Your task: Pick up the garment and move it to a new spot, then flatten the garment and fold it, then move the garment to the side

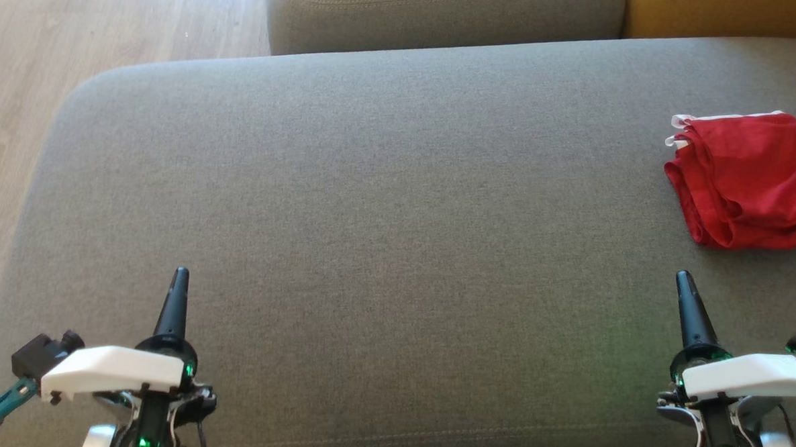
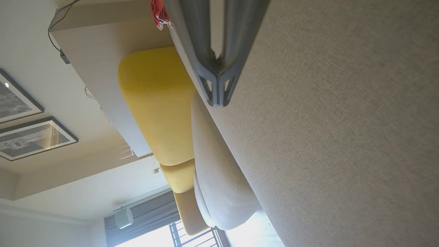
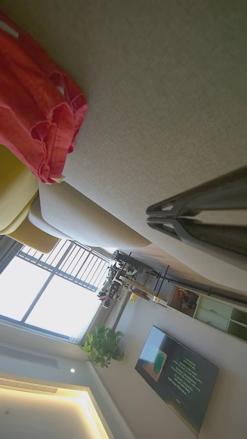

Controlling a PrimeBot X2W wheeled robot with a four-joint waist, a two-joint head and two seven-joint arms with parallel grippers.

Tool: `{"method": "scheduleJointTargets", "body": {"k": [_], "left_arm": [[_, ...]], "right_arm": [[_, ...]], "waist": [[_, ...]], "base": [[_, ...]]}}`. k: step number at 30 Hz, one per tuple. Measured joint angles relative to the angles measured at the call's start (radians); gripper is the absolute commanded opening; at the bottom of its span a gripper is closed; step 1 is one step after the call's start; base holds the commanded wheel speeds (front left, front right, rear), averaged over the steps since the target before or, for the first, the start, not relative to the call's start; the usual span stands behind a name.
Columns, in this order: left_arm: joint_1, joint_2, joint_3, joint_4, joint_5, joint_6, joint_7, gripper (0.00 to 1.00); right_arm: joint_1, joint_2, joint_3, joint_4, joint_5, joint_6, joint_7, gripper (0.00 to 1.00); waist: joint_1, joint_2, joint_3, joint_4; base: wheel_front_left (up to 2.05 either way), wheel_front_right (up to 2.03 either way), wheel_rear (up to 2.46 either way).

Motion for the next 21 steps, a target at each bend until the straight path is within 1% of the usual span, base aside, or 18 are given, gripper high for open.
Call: {"method": "scheduleJointTargets", "body": {"k": [4,12,14,21], "left_arm": [[0.0,0.0,0.016,0.007,-0.04,-0.008,0.013,0.0],[0.0,0.0,0.029,0.016,-0.115,-0.009,0.035,0.0],[-0.001,0.0,0.034,0.017,-0.133,-0.017,0.041,0.0],[-0.006,0.0,0.054,0.024,-0.19,-0.021,0.059,0.0]], "right_arm": [[0.0,0.0,-0.002,0.001,0.052,0.0,0.012,0.0],[0.0,0.001,-0.005,0.007,0.156,0.0,0.032,0.0],[0.0,0.001,-0.006,0.009,0.182,0.0,0.038,0.0],[-0.001,0.002,-0.007,0.013,0.26,0.0,0.057,0.0]], "waist": [[0.0,0.0,-0.003,-0.003],[0.0,0.0,-0.01,-0.009],[0.0,0.0,-0.012,-0.011],[0.0,0.0,-0.017,-0.015]], "base": [[0.0,0.0,0.0],[0.0,0.0,0.0],[0.0,0.0,0.0],[0.0,0.0,0.0]]}}
